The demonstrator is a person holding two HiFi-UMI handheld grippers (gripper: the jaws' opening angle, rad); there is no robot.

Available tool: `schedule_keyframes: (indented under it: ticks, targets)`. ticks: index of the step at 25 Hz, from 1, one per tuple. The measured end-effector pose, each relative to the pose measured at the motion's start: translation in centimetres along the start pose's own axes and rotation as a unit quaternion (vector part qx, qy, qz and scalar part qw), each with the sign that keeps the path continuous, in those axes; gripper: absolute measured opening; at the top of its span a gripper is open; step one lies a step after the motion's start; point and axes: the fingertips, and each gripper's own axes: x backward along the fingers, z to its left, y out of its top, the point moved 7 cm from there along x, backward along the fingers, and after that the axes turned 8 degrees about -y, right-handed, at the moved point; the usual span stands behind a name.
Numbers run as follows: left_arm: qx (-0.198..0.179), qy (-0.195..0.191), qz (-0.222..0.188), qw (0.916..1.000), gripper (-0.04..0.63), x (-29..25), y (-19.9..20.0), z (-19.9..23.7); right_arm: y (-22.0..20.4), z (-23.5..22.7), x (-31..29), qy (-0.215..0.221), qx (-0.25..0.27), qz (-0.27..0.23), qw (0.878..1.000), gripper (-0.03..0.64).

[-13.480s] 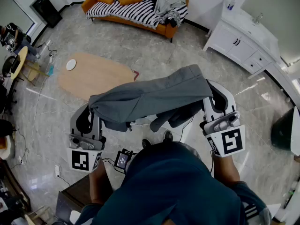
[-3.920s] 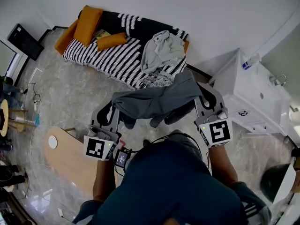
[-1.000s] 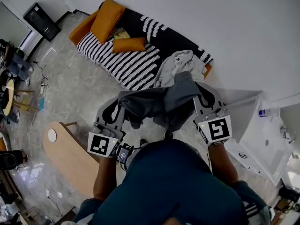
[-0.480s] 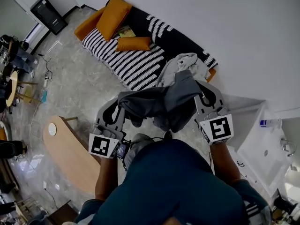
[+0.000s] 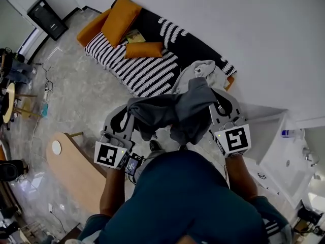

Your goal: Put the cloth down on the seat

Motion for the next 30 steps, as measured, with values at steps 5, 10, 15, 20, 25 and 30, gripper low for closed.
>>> schedule_keyframes:
  ticks: [5, 10, 15, 20, 25, 30]
  targets:
    - [-0.009, -0.023, -0.021, 0.9995, 0.044, -0.5, -0.5, 2.6, 0.0, 1.7, -2.3, -0.009, -0.010, 0.006, 1.000, 0.020]
    - [0.002, -0.025, 0.009, 0.9996, 0.044, 0.5, -1.2, 5.5, 0.4, 3.0, -4.0, -0.021, -0.010, 0.010, 1.000, 0.020]
    - [0.005, -0.032, 0.010, 0.9994, 0.044, 1.2, -1.4, 7.3, 1.1, 4.3, -5.1, -0.031, -0.010, 0.008, 0.999, 0.020]
    - [0.011, -0.045, 0.006, 0.9989, 0.044, 0.3, -2.4, 8.4, 1.2, 4.6, -5.2, -0.033, 0.002, 0.012, 0.999, 0.020]
    - [0.024, -0.042, -0.004, 0.9988, 0.044, -2.1, -2.2, 7.8, 0.2, 2.0, -6.1, -0.036, -0.005, 0.026, 0.999, 0.020]
    - [0.018, -0.035, -0.017, 0.9991, 0.044, -4.8, -1.2, 7.1, 0.1, 0.3, -7.4, -0.012, -0.004, 0.013, 1.000, 0.020]
